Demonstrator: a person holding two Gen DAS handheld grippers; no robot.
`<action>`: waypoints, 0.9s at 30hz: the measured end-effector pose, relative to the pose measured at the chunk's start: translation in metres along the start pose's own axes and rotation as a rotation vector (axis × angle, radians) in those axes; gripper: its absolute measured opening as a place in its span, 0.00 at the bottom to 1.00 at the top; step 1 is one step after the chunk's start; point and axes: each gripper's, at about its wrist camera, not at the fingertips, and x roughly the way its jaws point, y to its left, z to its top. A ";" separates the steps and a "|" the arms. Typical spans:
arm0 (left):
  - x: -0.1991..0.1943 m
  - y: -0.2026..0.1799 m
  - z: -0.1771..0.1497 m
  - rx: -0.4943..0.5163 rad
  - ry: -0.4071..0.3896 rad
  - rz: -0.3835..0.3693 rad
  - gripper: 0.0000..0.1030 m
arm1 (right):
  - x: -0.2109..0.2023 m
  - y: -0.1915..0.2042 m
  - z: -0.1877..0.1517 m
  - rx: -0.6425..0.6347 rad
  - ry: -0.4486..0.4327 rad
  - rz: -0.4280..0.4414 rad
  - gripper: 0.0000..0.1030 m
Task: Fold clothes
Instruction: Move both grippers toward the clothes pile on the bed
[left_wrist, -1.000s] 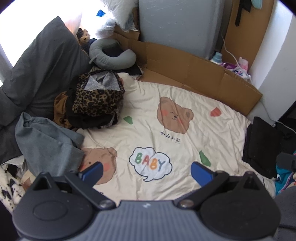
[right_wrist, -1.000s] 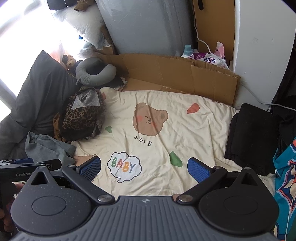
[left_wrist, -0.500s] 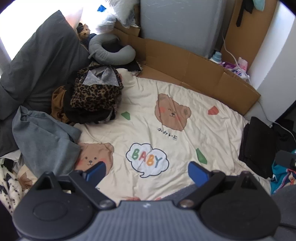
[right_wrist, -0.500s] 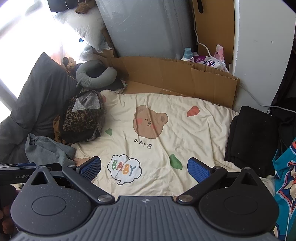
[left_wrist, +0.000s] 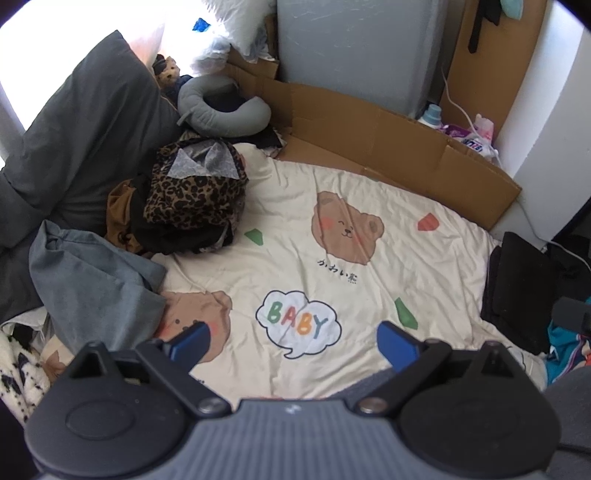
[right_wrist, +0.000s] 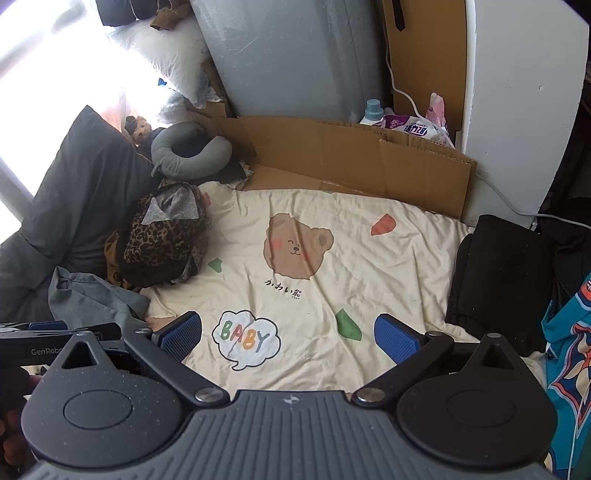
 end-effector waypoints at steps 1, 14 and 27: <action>-0.001 -0.001 -0.001 0.003 -0.004 -0.004 0.96 | 0.000 0.001 0.000 -0.003 0.001 0.000 1.00; -0.001 0.005 0.004 0.016 -0.009 0.005 0.96 | -0.002 -0.001 -0.001 0.003 -0.011 -0.019 1.00; -0.002 0.025 0.010 -0.011 -0.017 -0.037 0.96 | 0.001 -0.001 0.001 0.022 0.003 -0.013 1.00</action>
